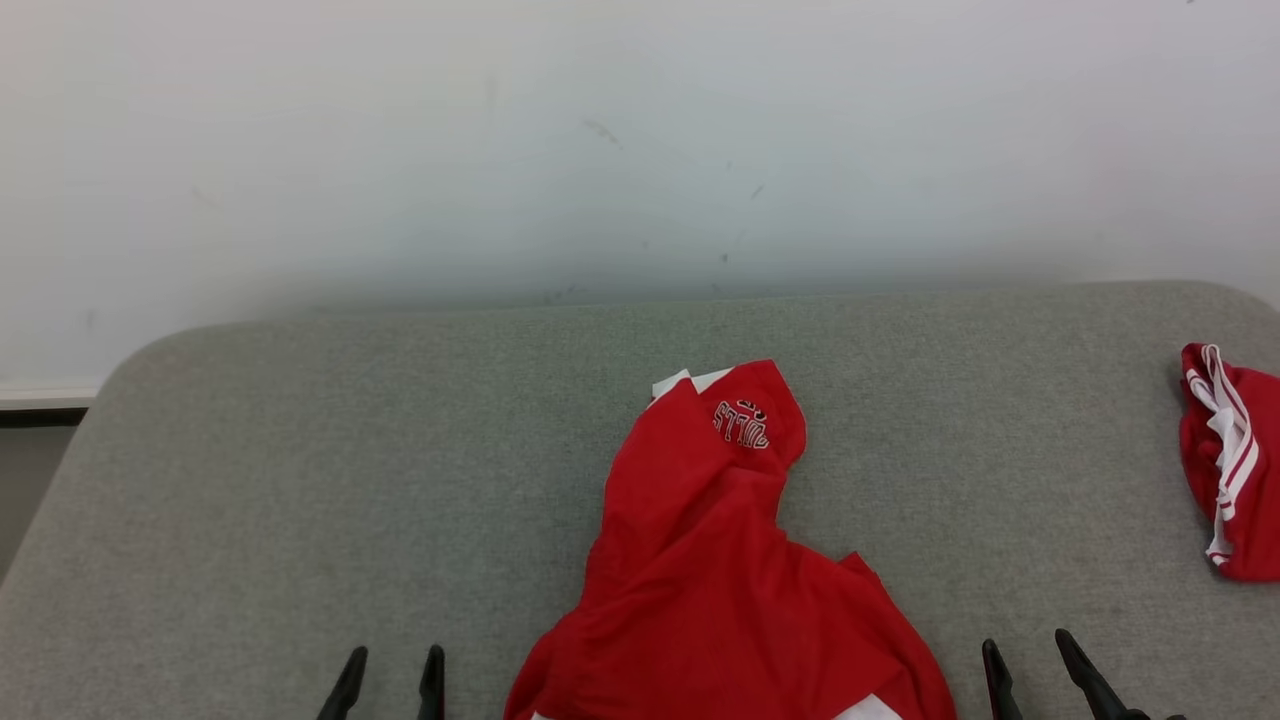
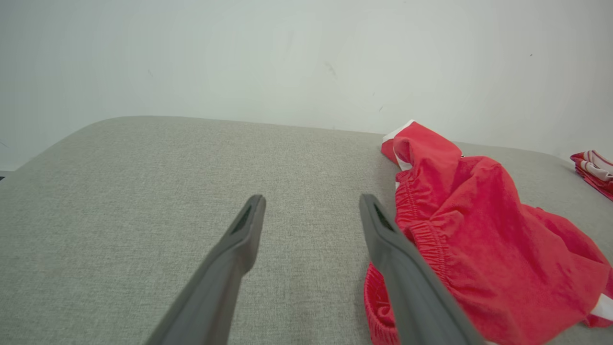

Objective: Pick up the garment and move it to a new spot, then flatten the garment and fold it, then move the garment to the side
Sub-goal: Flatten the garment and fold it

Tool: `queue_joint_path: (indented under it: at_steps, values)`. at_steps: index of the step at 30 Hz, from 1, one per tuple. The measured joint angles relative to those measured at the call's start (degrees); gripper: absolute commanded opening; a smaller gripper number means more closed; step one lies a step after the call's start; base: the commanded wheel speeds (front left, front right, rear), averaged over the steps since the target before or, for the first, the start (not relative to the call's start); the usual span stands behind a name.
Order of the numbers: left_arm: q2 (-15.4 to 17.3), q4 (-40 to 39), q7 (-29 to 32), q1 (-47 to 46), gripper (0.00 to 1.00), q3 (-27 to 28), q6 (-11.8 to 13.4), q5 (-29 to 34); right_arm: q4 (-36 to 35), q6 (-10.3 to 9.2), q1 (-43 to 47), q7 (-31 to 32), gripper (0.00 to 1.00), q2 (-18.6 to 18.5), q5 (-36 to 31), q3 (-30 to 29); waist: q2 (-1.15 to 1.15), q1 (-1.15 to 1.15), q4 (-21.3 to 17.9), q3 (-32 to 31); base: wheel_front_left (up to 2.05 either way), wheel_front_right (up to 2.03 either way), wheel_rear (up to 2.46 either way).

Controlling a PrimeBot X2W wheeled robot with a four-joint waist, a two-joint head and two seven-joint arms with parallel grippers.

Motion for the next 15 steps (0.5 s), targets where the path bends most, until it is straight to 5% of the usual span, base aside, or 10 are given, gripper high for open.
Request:
queue_joint_path:
  at_steps: [9, 15]
  values:
    - [0.15, 0.07, -0.01, -1.15, 1.00, -2.10, -1.94, -0.48, -2.07, 0.00, -0.25, 0.00, 1.00, -0.42, 0.69, 1.09, 0.00, 0.00, -1.44, 0.54, 0.00, 0.00, 0.00]
    - [5.98, 0.11, 4.24, -2.10, 1.00, -8.73, -2.69, -3.33, -1.66, 0.00, 1.21, 1.18, 1.00, -4.59, 4.79, 8.99, 0.00, 0.00, -2.67, 1.04, 0.00, 0.00, 0.00]
